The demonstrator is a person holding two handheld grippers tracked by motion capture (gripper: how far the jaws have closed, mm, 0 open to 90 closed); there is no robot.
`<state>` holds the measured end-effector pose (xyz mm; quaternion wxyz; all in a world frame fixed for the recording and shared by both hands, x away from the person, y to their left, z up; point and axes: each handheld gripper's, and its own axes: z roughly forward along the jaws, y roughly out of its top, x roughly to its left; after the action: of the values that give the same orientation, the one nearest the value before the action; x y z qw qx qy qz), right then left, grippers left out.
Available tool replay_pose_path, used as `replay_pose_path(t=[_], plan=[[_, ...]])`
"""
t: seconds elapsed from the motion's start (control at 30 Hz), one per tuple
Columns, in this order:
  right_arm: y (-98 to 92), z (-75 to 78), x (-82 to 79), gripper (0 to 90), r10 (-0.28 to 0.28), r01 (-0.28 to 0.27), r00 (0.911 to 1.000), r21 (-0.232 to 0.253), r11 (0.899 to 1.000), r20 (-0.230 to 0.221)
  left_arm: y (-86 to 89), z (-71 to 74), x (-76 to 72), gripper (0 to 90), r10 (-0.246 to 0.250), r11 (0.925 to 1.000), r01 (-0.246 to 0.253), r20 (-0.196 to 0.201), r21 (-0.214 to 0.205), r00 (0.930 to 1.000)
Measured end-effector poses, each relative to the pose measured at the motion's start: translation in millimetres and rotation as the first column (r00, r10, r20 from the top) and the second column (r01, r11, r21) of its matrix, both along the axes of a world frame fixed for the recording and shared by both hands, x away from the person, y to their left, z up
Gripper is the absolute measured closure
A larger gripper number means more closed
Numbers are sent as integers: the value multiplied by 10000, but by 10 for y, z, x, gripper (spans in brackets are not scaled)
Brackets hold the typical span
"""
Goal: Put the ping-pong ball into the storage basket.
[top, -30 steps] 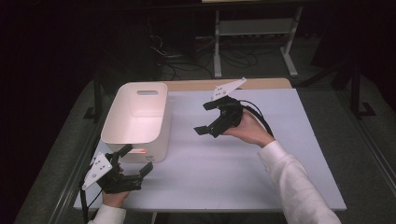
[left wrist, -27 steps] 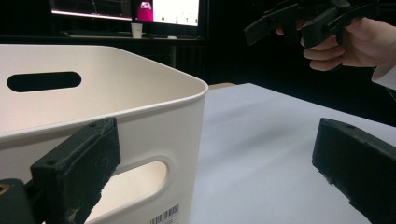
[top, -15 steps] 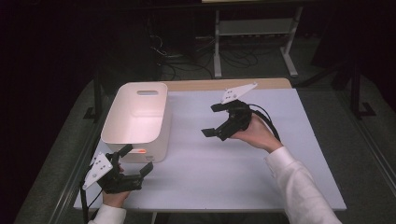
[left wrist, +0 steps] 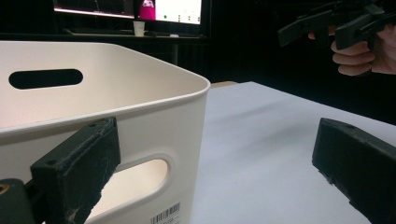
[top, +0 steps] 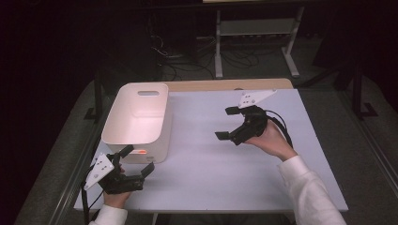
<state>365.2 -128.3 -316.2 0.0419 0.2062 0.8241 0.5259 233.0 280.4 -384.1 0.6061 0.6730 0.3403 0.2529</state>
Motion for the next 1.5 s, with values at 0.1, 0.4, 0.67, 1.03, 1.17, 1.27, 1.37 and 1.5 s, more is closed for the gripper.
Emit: replay_pose_path(t=[0.1, 0.4, 0.67, 1.03, 1.17, 1.27, 1.37, 1.5], plan=[[-55, -39, -17, 0, -68, 67, 10000, 63, 10000, 68, -2, -4, 3, 4, -2, 10000, 2, 4, -29, 10000], [-223, -180, -56, 0, -445, 447, 9990, 458, 9980, -50, 5, -3, 1, 4, -18, 10000, 18, -31, 57, 10000], [-329, -215, -161, 0, -753, 734, 9969, 696, 9949, 248, 8, -1, -11, 4, 70, 10000, -69, -76, 53, 9999], [-478, -295, -241, 0, -1267, 1234, 9912, 793, 9892, 372, 6, -3, -9, 4, 59, 9999, -59, -74, 83, 10000], [-532, -331, -278, 0, -1401, 1364, 9893, 825, 9872, 414, 6, -2, -10, 4, 69, 9999, -68, -82, 78, 9999], [-577, -353, -311, 0, -1492, 1446, 9876, 882, 9856, 480, 6, -5, -6, 4, 55, 10000, -55, -64, 65, 10000], [-619, -382, -337, 0, -1655, 1607, 9850, 885, 9830, 497, 6, -5, -5, 4, 22, 10000, -22, -56, 42, 10000], [-669, -410, -354, 0, -1786, 1740, 9828, 878, 9808, 474, 5, -3, -6, 4, 1, 10000, -1, -41, 51, 10000]])
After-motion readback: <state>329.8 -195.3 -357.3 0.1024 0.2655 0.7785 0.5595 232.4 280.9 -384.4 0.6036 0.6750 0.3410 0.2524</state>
